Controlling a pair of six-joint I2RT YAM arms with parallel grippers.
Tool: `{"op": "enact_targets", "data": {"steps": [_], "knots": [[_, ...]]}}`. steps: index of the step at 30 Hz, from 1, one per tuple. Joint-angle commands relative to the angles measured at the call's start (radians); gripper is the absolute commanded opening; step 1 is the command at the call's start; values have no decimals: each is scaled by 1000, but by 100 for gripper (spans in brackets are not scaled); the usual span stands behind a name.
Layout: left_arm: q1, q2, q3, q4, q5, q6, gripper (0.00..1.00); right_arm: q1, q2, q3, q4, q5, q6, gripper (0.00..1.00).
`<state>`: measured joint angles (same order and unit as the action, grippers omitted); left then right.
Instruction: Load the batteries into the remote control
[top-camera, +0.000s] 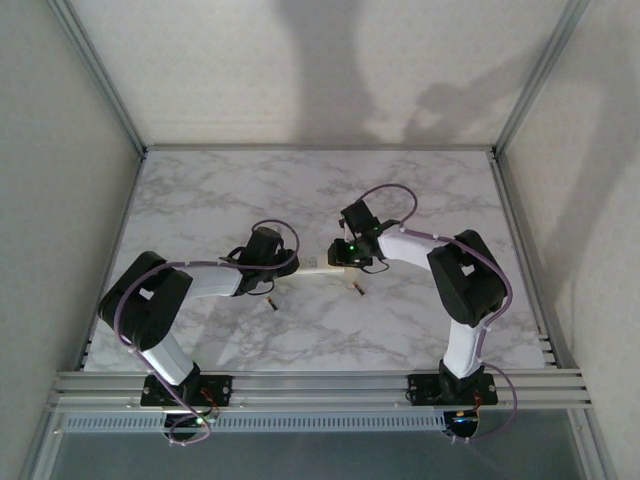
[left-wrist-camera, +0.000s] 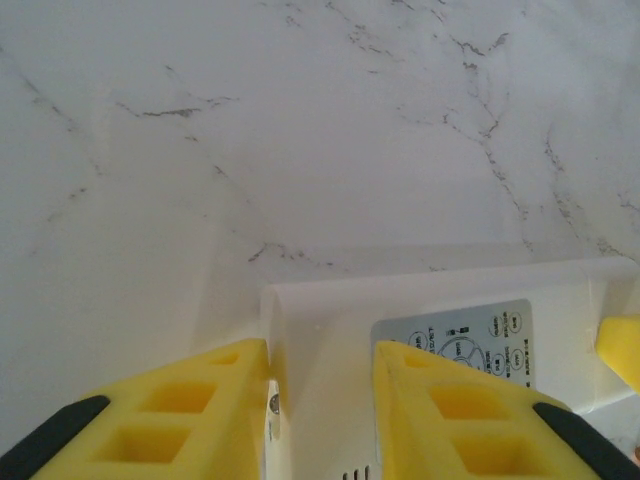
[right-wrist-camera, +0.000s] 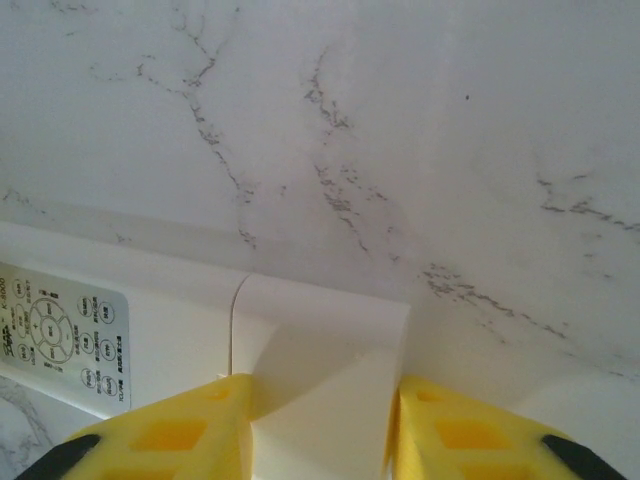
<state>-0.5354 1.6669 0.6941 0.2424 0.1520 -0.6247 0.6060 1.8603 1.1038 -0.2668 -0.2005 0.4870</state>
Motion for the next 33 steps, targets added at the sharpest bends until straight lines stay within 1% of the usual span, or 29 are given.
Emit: {"op": "enact_targets", "data": {"steps": [1, 7, 12, 16, 19, 22, 23, 25, 27, 30, 33], "knots": [[-12, 15, 16, -39, -46, 3, 33, -11, 24, -69, -18, 31, -7, 36], [-11, 17, 15, -52, -75, 0, 33, -44, -18, -106, -23, 39, -13, 36], [-11, 12, 15, -57, -76, 1, 33, -66, -50, -123, -18, 37, -11, 35], [-9, 1, 18, -61, -69, 2, 33, -69, -77, -124, -21, 26, -5, 37], [-10, -11, 19, -65, -73, 4, 34, -72, -101, -125, -40, 61, -2, 39], [-10, -17, 18, -67, -74, 6, 34, -79, -119, -132, -47, 83, -1, 39], [-10, -20, 18, -67, -74, 6, 34, -80, -123, -133, -44, 83, 1, 41], [-11, -20, 18, -65, -71, 6, 34, -81, -122, -131, -25, 37, -4, 47], [-10, -19, 20, -63, -69, 5, 34, -77, -117, -127, -11, 3, 1, 50], [-10, -18, 19, -65, -68, 5, 35, -73, -118, -119, -2, 8, 9, 54], [-10, -24, 19, -69, -71, 6, 35, -71, -118, -109, -8, 8, 1, 56]]}}
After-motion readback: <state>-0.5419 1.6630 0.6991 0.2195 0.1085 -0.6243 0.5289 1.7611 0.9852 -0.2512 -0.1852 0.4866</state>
